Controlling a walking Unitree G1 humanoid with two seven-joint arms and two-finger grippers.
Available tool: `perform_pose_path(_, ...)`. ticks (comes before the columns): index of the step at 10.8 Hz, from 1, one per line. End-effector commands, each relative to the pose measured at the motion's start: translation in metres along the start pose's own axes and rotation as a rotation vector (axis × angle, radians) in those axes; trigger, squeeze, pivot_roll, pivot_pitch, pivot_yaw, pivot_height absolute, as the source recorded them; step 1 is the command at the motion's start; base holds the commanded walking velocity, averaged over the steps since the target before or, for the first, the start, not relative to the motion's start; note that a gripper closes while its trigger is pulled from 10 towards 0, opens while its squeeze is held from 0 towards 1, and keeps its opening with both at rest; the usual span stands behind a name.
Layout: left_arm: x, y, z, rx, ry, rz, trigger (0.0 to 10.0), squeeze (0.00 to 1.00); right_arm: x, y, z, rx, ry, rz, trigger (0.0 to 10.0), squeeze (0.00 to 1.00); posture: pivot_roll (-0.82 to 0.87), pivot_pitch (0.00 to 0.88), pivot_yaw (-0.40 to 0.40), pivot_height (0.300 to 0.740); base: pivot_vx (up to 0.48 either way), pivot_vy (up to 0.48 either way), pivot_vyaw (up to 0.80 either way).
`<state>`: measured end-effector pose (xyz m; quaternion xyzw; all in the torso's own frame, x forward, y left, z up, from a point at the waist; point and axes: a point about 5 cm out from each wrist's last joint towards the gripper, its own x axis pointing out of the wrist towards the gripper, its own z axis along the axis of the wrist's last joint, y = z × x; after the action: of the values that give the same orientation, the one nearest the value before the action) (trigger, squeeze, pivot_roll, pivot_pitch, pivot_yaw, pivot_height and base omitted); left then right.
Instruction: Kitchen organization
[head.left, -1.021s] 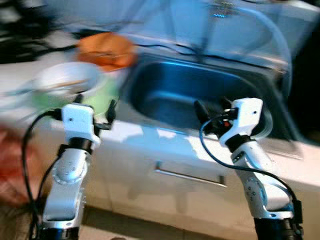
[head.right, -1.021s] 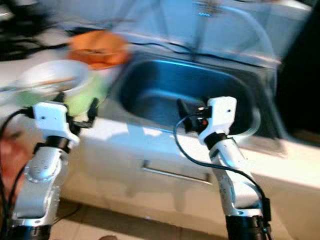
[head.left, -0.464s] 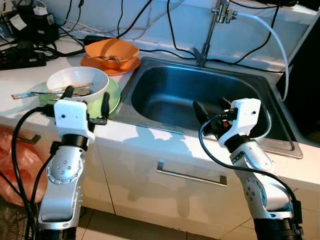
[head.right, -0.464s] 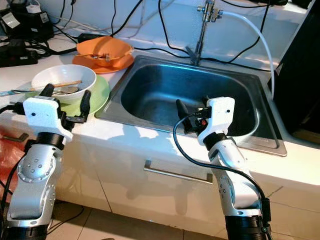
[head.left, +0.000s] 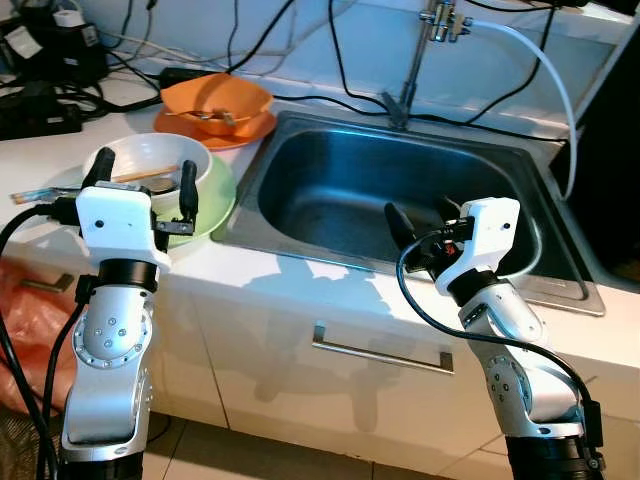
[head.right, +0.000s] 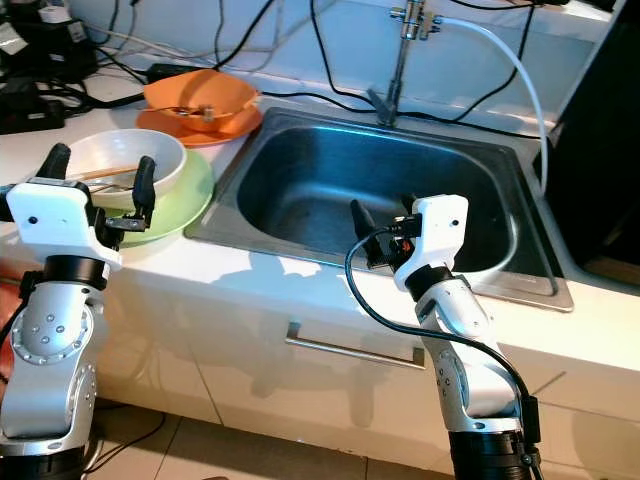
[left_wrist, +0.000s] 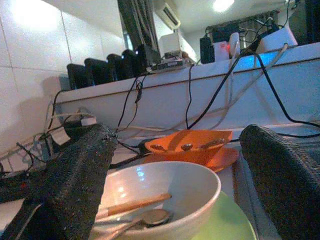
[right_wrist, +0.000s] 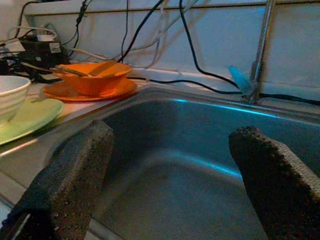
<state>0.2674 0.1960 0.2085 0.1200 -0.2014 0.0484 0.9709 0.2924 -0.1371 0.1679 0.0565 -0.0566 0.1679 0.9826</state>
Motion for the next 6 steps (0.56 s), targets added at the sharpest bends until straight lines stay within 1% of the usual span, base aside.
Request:
perform_pose_path(1, 0.0, -0.001, -0.001, -0.012, 0.012, 0.001, 10.0, 0.0, 0.0, -0.001, -0.001, 0.003, 0.004, -0.002, 10.0, 0.0, 0.11, 0.0, -0.073, 0.74, 0.0, 0.0, 0.0)
perform_pose_path(2, 0.006, -0.003, 0.005, -0.032, -0.013, 0.004, 10.0, 0.0, 0.002, -0.002, 0.0, 0.009, -0.002, -0.008, 10.0, 0.0, 0.11, 0.0, -0.072, 0.74, 0.0, 0.0, 0.0)
perform_pose_path(3, 0.008, -0.003, 0.007, -0.033, -0.019, 0.003, 10.0, 0.0, 0.002, -0.003, 0.001, 0.01, -0.005, -0.014, 10.0, 0.0, 0.11, 0.0, -0.073, 0.74, 0.0, 0.0, 0.0)
perform_pose_path(6, 0.013, -0.004, 0.012, -0.044, -0.032, 0.004, 10.0, 0.0, 0.003, -0.001, 0.001, 0.014, -0.014, -0.014, 10.0, 0.0, 0.12, 0.0, -0.073, 0.74, 0.0, 0.303, 0.0)
